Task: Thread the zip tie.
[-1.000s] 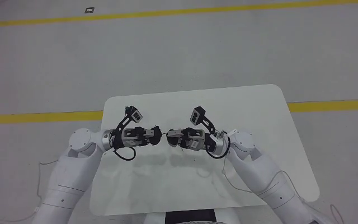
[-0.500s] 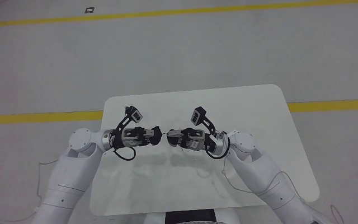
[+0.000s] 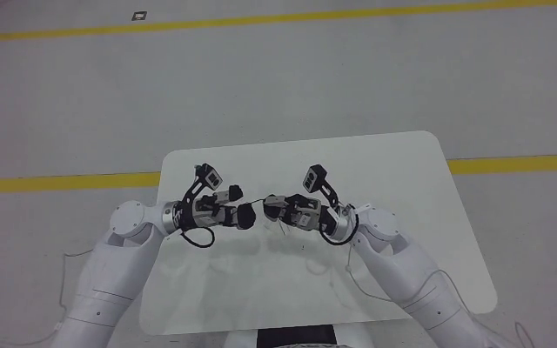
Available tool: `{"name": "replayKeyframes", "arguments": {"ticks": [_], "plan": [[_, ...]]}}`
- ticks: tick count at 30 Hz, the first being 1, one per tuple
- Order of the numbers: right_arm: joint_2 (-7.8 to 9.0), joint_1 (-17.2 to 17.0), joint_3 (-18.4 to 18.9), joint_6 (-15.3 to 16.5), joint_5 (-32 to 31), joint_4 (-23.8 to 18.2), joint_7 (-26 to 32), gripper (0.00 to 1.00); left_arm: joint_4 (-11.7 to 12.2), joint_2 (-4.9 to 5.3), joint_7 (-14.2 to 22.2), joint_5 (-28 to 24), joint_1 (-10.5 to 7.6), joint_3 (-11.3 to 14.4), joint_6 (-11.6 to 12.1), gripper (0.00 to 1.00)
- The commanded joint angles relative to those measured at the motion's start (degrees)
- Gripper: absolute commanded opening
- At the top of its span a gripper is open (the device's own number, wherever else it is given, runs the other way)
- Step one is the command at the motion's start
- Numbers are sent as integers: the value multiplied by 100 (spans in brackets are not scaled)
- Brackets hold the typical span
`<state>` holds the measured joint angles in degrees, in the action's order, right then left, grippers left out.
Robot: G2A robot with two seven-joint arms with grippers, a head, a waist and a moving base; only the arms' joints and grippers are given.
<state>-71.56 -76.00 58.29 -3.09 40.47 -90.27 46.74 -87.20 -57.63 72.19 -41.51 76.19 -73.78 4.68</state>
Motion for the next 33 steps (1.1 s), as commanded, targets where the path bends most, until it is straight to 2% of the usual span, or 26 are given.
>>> {"name": "replayKeyframes", "arguments": {"ticks": [1,10,14,21,33], "plan": [[3,-17,29,11,4,-3,-69,0,18,2,-23,-21,-8,12,7,100],[7,-33,41,-11,-18,-30,-117,0,27,6,-7,35,-38,50,9,100],[-9,-76,24,41,108,-122,-217,0,-36,0,-212,32,-7,106,0,100],[-45,-89,-4,99,440,-198,-262,0,-23,6,-274,-126,15,116,20,100],[-94,-80,-119,131,521,-211,-466,0,64,-18,-266,-382,-62,281,75,100]]}}
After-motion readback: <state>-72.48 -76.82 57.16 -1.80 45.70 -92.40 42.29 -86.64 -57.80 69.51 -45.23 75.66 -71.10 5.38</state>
